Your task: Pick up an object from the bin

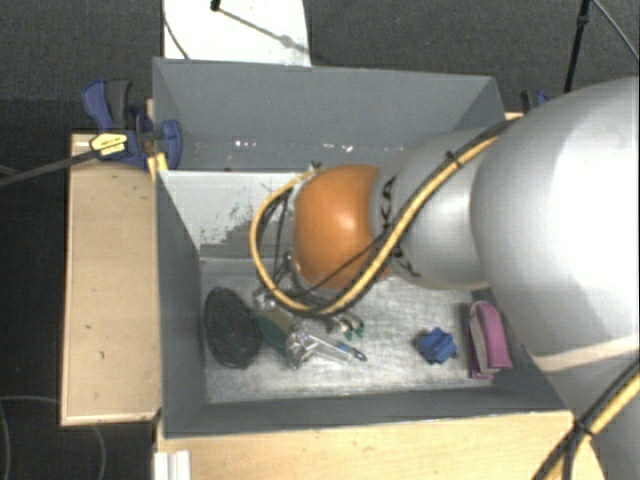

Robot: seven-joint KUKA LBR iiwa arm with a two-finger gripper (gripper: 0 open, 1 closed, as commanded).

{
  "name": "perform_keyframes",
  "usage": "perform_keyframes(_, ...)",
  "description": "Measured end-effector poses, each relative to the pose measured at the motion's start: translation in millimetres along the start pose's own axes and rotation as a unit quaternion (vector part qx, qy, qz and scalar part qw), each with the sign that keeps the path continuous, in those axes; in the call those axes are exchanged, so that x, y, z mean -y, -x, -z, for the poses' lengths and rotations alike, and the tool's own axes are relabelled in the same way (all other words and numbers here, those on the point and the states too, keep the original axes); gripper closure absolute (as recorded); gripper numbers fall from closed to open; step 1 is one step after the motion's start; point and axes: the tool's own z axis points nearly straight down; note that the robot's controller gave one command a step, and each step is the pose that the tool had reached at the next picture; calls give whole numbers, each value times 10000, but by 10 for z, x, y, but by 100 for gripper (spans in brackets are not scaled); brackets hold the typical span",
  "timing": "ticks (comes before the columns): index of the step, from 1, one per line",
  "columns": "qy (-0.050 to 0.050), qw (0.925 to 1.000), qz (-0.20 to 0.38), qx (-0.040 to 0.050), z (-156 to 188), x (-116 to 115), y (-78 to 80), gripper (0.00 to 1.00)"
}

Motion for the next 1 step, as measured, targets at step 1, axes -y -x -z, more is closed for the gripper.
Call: perform_keyframes(1,-22,9917,1289,15,1789,380,-398,100)
